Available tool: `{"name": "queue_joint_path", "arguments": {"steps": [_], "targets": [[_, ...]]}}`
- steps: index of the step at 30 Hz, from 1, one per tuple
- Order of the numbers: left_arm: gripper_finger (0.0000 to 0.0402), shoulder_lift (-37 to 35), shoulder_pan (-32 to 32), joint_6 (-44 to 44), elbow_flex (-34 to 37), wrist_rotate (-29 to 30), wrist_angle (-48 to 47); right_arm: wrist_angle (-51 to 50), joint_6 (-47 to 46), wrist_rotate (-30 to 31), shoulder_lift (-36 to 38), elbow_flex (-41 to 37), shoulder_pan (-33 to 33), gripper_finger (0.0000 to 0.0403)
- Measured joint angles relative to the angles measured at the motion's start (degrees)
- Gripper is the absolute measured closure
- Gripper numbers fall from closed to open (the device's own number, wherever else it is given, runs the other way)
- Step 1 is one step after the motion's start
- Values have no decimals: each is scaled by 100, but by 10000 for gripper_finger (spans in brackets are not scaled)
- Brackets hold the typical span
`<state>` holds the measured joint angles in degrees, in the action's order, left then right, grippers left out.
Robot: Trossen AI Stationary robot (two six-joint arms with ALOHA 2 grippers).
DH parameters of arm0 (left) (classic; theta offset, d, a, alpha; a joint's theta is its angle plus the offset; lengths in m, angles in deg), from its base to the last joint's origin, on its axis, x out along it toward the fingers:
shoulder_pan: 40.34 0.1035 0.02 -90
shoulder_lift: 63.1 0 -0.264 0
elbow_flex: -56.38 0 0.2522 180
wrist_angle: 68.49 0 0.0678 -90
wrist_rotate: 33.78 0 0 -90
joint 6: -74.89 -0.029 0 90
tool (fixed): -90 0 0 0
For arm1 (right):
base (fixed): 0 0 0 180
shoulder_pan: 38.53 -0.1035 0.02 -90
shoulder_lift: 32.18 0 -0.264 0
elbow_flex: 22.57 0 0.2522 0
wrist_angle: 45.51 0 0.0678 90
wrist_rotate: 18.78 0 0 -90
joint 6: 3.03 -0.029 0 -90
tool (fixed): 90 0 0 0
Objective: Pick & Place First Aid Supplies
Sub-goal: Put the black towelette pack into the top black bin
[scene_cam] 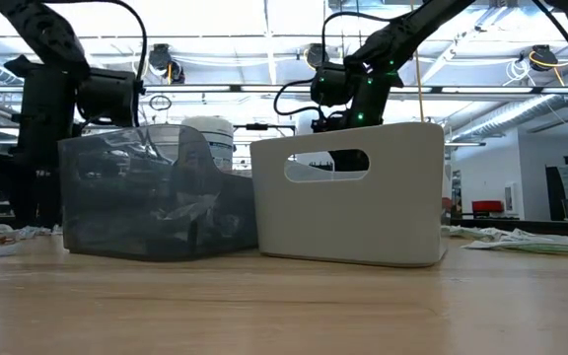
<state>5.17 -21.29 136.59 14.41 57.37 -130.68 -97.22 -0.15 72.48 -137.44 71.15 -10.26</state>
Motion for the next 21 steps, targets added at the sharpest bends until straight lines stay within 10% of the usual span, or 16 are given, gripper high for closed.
{"name": "queue_joint_path", "arguments": {"steps": [7, 21], "targets": [[387, 0, 4, -230, 9, 107, 9, 12, -43, 2, 2, 0, -26, 110], [397, -709, 7, -1163, -216, -770, 884, 15, -146, -40, 220, 2, -24, 110]]}}
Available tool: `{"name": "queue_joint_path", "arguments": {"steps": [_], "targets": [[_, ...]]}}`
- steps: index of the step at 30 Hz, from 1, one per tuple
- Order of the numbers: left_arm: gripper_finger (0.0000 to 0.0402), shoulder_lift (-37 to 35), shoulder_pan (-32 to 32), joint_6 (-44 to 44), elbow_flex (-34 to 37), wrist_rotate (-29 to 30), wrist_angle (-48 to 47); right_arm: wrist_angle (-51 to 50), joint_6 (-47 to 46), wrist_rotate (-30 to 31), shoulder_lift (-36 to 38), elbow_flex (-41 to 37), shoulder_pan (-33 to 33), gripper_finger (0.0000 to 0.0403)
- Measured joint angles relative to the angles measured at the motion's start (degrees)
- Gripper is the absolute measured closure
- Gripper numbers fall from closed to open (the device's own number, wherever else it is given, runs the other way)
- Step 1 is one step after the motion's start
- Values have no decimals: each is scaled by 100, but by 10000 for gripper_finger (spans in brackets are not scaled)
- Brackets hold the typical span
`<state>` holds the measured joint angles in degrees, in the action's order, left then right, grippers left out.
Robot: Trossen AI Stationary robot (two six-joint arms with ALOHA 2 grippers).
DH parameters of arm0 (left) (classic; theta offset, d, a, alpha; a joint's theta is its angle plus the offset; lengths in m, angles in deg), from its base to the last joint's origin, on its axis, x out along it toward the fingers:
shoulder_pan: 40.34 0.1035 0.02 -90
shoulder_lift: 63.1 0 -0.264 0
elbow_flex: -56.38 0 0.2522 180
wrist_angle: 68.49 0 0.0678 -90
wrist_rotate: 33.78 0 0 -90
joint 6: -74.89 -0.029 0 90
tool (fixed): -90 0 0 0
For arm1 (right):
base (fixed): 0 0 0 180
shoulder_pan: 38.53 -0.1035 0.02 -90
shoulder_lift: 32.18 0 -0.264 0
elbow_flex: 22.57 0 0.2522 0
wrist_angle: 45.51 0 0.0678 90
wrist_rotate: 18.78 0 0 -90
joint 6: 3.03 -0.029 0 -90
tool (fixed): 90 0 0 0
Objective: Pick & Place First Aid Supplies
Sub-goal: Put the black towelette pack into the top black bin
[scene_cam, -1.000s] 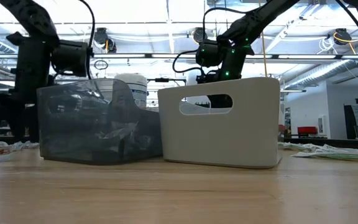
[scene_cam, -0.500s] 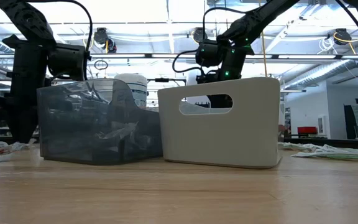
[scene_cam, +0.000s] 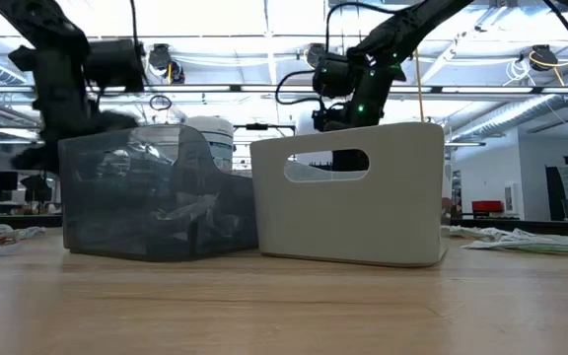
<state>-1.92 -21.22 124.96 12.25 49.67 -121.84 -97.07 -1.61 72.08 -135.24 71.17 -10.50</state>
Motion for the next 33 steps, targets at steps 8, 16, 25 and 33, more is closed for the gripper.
{"name": "queue_joint_path", "arguments": {"steps": [8, 16, 25, 33], "targets": [[399, -1002, 4, -1118, -20, -673, 1514, 186, 87, -452, 427, 4, 0, 110], [400, -1281, 27, -1475, -20, -1500, 2882, 297, 39, -655, 497, 0, -44, 110], [401, -692, 74, -1207, -24, -2346, 5161, 1348, -270, -2831, 566, 0, -365, 110], [401, 527, 67, -746, -26, -2484, 6891, 2331, -564, -3116, 635, 1, -863, 110]]}}
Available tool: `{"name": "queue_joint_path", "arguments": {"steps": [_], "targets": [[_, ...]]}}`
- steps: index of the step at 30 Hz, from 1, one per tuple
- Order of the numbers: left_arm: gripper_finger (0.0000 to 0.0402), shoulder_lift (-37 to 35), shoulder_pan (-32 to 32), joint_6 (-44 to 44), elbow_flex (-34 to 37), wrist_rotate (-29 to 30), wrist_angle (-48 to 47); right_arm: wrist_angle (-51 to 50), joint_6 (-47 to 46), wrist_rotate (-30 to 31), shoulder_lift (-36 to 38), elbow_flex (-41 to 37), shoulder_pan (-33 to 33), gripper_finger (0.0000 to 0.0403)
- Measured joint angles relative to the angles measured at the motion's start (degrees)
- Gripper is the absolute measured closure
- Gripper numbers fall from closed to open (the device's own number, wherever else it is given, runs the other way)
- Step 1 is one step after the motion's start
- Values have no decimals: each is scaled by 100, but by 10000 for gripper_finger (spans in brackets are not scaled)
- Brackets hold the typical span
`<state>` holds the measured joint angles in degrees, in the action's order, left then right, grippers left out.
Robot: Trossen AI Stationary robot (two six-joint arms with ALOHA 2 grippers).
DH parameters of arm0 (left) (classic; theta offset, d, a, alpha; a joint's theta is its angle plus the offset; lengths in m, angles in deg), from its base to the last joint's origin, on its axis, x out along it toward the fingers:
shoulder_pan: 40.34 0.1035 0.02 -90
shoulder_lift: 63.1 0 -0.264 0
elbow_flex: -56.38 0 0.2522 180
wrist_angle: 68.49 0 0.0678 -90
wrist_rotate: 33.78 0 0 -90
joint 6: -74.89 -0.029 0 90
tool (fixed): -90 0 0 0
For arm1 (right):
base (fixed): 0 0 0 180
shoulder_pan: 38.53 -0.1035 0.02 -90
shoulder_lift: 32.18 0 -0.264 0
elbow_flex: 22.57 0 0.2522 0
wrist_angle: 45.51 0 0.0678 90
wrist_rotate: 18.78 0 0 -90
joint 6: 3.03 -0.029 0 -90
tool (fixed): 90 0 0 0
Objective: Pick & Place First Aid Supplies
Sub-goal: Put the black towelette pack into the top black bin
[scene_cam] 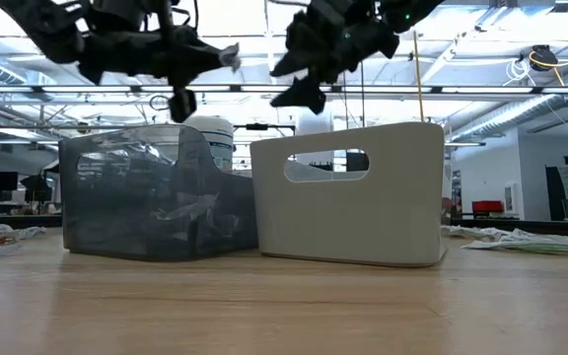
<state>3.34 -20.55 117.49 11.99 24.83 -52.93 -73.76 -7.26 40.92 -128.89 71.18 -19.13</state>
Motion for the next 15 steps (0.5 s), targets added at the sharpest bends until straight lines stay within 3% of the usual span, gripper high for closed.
{"name": "queue_joint_path", "arguments": {"steps": [10, 15], "targets": [[401, 1256, -80, -71, -898, -490, 226, 97, 106, -4, -12, -1, -389, 110], [401, 1428, -41, -26, -1003, -611, 132, -53, 195, -1, 85, -3, -444, 121]]}}
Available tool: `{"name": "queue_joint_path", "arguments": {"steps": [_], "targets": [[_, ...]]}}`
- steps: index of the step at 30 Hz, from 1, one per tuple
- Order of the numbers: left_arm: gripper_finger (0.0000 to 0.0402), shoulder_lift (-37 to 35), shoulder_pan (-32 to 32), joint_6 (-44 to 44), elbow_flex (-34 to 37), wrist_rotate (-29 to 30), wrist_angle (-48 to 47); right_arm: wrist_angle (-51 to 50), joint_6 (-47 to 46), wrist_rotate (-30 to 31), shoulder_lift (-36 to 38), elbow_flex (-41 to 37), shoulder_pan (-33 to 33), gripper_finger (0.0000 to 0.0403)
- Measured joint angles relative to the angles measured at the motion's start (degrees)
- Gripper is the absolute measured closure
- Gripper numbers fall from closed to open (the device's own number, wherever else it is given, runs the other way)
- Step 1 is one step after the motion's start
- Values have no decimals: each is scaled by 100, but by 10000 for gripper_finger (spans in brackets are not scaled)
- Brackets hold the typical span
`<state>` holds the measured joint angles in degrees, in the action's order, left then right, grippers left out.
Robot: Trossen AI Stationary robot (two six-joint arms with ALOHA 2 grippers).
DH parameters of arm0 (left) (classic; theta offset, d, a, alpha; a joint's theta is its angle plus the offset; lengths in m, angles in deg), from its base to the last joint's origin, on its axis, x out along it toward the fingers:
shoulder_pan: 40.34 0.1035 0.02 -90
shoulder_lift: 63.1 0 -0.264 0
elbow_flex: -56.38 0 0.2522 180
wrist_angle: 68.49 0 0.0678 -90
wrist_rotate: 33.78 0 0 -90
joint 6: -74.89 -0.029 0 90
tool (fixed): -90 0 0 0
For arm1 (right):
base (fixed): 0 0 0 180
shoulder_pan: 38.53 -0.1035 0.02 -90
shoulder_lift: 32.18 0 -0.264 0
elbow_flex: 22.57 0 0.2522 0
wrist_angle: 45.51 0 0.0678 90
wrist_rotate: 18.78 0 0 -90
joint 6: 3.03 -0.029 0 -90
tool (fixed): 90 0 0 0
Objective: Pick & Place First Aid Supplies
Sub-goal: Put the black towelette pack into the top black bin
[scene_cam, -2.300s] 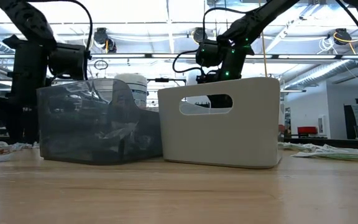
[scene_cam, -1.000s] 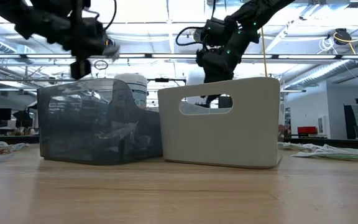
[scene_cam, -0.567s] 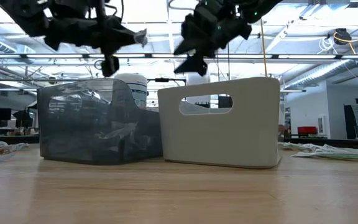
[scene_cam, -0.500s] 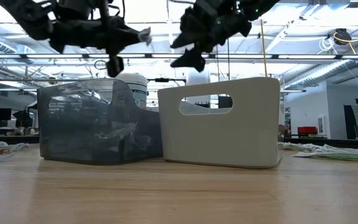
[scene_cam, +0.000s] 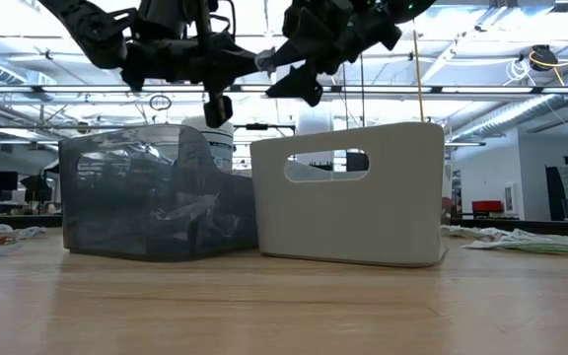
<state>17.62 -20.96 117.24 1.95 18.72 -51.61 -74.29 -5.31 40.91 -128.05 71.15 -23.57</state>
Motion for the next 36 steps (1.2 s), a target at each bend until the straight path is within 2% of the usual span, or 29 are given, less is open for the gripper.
{"name": "queue_joint_path", "arguments": {"steps": [5, 9, 15, 21, 25, 29, 36], "targets": [[401, 0, 4, 26, -2, -13, -128, -37, -12, 1, 91, -5, -8, 149], [401, 0, 3, 44, -2, -9, -135, 57, 24, -4, 156, 9, -43, 189], [401, -2, 0, 165, -2, -9, -102, 7, -1, 1, 134, 0, -68, 273], [401, -3, -23, 182, -2, -48, -143, -9, 19, 17, 139, 0, -109, 381], [398, -4, -17, 268, 0, -37, -143, -10, 11, 13, 138, 0, -107, 393], [364, -4, 8, 663, 0, -15, -143, -8, 43, 26, 139, 0, -107, 399], [253, -4, 197, 936, 0, -58, -277, -185, 57, 9, 139, 0, -68, 402]]}}
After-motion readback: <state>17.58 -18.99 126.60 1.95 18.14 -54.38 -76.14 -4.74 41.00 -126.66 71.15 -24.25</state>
